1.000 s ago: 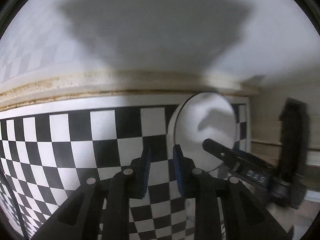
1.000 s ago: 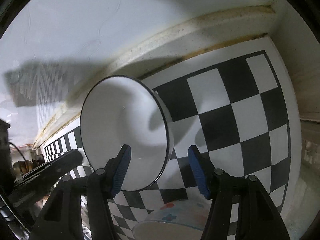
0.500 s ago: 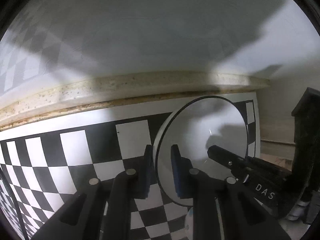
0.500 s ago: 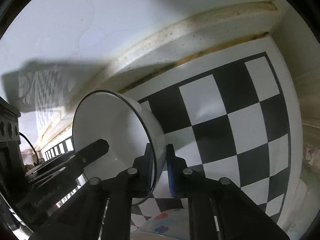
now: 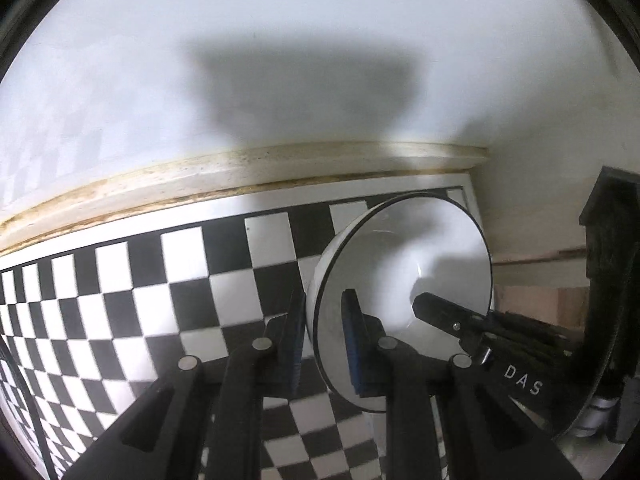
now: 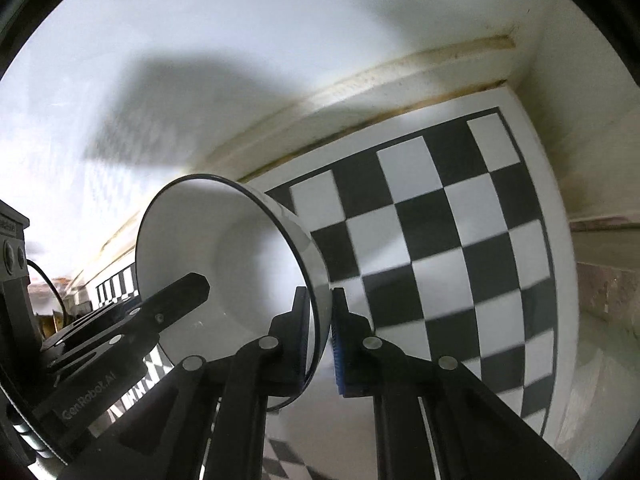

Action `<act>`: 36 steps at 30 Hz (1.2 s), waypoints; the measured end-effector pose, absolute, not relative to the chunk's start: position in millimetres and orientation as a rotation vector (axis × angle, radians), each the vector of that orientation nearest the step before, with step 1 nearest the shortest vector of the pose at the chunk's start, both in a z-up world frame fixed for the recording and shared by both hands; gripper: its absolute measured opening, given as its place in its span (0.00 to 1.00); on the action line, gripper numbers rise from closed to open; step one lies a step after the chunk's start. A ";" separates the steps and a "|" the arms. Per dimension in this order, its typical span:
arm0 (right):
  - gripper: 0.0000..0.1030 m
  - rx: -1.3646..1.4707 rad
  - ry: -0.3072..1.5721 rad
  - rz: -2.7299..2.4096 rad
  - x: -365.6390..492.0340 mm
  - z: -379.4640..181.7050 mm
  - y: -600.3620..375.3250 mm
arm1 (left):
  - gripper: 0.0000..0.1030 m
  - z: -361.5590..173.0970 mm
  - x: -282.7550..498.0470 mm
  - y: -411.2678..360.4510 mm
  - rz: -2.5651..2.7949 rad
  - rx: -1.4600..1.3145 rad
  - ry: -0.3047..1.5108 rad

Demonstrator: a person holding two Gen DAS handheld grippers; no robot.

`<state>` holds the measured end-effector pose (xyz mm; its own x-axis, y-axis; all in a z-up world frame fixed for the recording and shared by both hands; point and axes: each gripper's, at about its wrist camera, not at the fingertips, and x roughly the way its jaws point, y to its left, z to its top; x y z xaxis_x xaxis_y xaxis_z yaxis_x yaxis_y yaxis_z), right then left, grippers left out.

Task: Organize plates and bowls
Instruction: 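Lower the red-patterned bowl into the plain white bowl with both grippers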

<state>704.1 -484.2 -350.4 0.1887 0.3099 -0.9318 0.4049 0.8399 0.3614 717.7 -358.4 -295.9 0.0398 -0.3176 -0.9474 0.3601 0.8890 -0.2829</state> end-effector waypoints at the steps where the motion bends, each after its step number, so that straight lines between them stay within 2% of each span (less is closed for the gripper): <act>1: 0.11 0.620 1.400 -0.072 699.8 -344.1 -482.1 | 0.15 -289.5 711.2 -355.9 -0.523 0.040 1.430; 13: 0.11 0.573 1.342 -0.048 605.6 -291.3 -436.5 | 0.15 -220.8 620.9 -297.4 -0.571 0.063 1.352; 20: 0.11 0.571 1.319 -0.037 541.8 -273.3 -407.0 | 0.15 -205.7 561.4 -278.8 -0.590 0.105 1.337; 28: 0.11 0.574 1.359 -0.043 477.5 -284.6 -376.9 | 0.15 -225.4 504.1 -258.2 -0.606 0.129 1.396; 36: 0.11 0.609 1.439 -0.052 435.4 -327.0 -356.0 | 0.15 -268.9 472.0 -247.9 -0.585 0.182 1.479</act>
